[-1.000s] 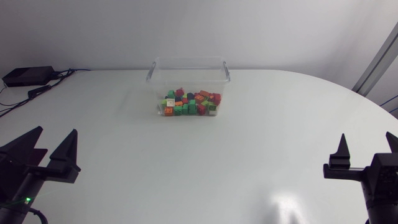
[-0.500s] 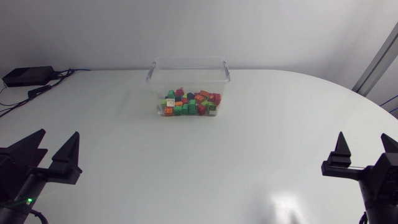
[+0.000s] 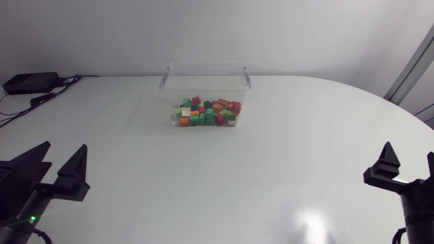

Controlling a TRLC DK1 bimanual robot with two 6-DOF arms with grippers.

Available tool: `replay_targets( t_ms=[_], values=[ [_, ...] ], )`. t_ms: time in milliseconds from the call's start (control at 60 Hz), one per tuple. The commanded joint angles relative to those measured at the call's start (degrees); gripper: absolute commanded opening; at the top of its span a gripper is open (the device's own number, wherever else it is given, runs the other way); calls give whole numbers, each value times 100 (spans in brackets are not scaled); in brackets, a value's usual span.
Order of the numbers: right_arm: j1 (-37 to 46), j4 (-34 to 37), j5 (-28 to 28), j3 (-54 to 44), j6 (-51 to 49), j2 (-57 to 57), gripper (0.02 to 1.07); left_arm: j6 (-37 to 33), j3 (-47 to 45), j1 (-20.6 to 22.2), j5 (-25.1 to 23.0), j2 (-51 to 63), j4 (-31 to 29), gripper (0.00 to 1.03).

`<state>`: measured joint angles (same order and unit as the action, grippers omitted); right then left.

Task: Place the duplo bricks in the container

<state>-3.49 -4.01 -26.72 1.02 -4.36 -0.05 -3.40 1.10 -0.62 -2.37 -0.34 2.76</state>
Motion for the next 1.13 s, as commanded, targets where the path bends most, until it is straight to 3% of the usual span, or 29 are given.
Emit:
replay_targets(
  t_ms=[0,833,1117],
  values=[
    [81,72,194,-132,291,-25,102,103,-126,1,84,-43,-62,99],
    [347,400,2661,-102,435,5,102,339,-110,62,236,34,-275,99],
    [349,401,2672,-102,436,5,102,340,-110,62,237,34,-276,99]
  ],
)
